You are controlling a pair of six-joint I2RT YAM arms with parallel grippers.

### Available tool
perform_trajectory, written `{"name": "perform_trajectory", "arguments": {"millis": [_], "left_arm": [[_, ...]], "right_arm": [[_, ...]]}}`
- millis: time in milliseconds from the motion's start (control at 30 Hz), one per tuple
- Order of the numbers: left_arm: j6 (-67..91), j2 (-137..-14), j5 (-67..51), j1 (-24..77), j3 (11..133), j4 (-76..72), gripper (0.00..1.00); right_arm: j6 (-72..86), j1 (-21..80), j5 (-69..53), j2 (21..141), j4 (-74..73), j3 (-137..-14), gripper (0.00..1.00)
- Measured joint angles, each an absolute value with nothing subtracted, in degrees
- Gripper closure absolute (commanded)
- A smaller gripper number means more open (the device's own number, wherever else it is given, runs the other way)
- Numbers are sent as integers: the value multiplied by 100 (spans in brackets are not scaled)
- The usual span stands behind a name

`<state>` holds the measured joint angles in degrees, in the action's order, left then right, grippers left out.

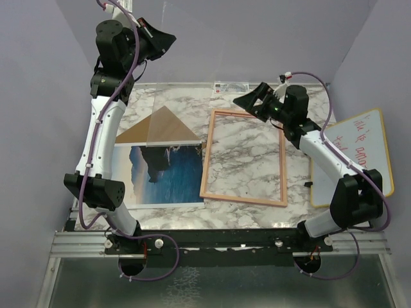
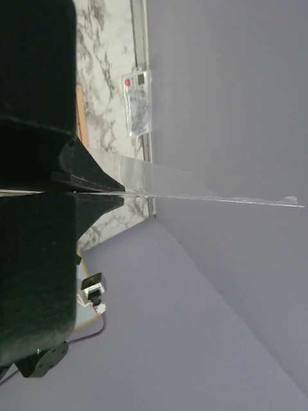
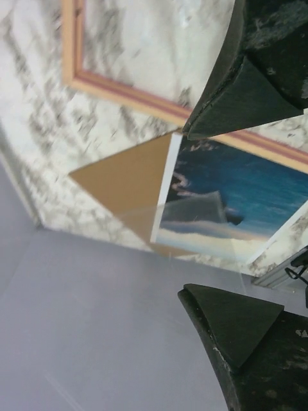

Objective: Put the photo into the frame

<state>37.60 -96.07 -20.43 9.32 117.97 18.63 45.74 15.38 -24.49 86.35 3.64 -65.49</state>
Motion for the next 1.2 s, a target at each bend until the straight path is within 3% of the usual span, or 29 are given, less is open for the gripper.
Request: {"name": "perform_trajectory", "arguments": {"millis": [433,767,967,1100,1200], "left_arm": [[5658,-9754,-3428,899,12685,486,100],[6536,-9758,-3634,506,12687,-148,100],[6901,-9810,-3719,320,12490,-484,100],[7002,-9915,-3785,307,12473,-554,100],[7065,-9935,-3822,307,12396,-635,100]], "right_arm": [[5266,1605,-2495,8501,2845,-6547,1],[6318,1492,-3765,8453,5419,-6125,32],[7194,1457,-4497,8584,6517,-6180,37],[7310,1457,-4740,8604,6506,-6396,37],[7295,1457,-4840,8632,6322,-6722,44]]}}
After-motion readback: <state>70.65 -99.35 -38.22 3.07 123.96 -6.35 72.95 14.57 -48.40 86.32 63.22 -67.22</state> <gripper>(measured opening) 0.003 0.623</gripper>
